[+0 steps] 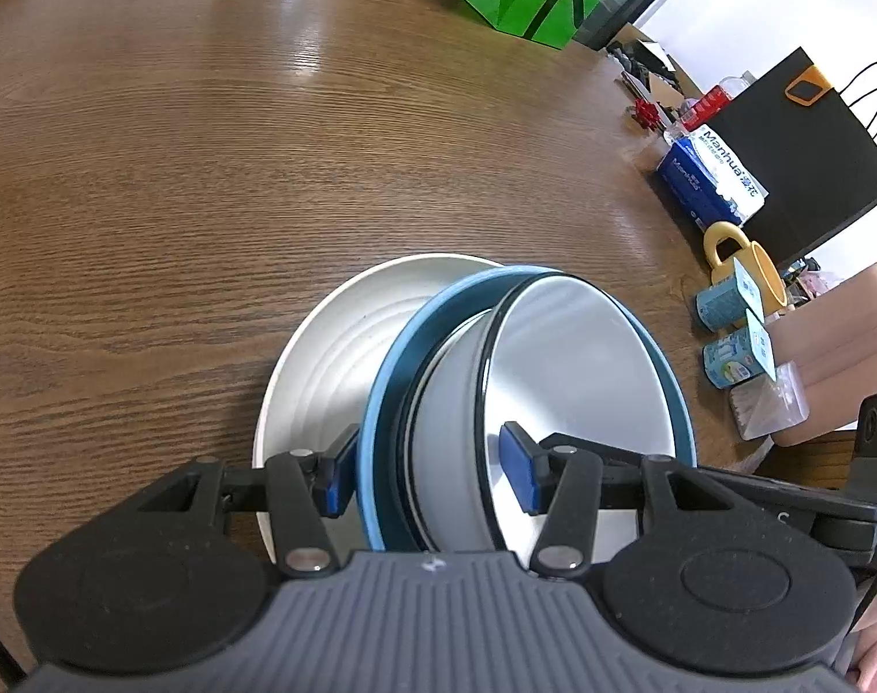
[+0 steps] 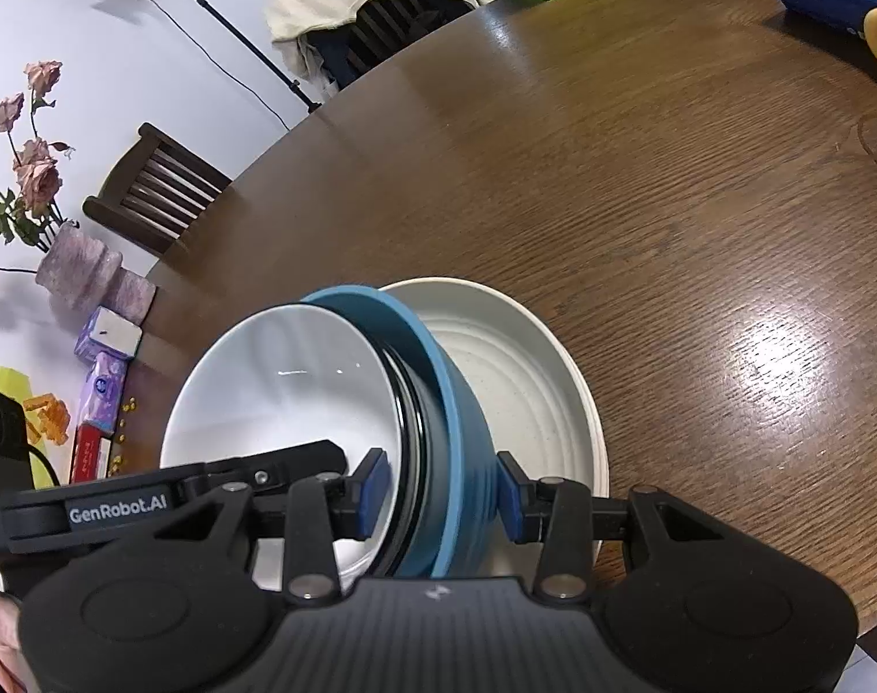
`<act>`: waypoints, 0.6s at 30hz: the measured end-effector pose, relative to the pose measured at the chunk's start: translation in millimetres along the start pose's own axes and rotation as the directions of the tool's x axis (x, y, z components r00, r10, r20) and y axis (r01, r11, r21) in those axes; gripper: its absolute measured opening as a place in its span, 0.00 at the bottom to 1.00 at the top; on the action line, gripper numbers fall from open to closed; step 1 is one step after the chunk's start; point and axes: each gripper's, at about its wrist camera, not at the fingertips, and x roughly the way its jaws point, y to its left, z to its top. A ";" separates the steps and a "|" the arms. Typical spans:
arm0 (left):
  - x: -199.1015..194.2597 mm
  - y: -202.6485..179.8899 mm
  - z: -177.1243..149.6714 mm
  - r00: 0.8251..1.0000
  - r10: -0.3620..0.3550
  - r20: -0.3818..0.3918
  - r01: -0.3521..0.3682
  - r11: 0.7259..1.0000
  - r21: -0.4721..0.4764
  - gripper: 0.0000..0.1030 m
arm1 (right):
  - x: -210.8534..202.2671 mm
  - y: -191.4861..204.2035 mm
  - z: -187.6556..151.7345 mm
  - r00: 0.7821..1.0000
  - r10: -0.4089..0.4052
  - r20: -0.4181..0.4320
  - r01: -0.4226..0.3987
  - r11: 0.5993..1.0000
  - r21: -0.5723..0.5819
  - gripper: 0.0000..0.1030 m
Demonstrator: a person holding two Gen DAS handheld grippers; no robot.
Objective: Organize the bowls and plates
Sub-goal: 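Lower the blue bowl stack with both grippers onto the cream plate stack, then open both grippers to release the blue bowl rim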
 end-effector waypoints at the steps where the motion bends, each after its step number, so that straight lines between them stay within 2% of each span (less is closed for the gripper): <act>1: 0.1 -1.0 -0.4 1.000 0.003 0.001 -0.003 1.000 0.001 0.49 | 0.1 0.0 0.3 1.000 0.001 -0.001 -0.001 1.000 -0.002 0.38; 7: -4.9 -5.9 -2.1 0.999 0.019 0.030 -0.019 1.000 0.002 0.52 | -2.8 -2.6 2.4 1.000 -0.003 0.000 0.003 1.000 -0.012 0.39; 12: -20.3 -13.6 -6.6 0.995 0.046 0.088 -0.047 0.999 0.007 0.70 | -12.1 -1.5 3.6 1.000 0.004 0.017 -0.004 0.999 -0.038 0.42; 14: -29.7 -16.8 -9.1 0.990 0.068 0.119 -0.070 0.998 0.008 0.81 | -19.4 1.4 3.2 0.999 0.007 0.036 -0.004 0.998 -0.059 0.58; 18: -56.6 -23.2 -16.9 0.971 0.106 0.216 -0.108 0.994 -0.003 0.97 | -40.2 8.5 0.6 0.995 -0.007 0.096 0.019 0.992 -0.125 0.75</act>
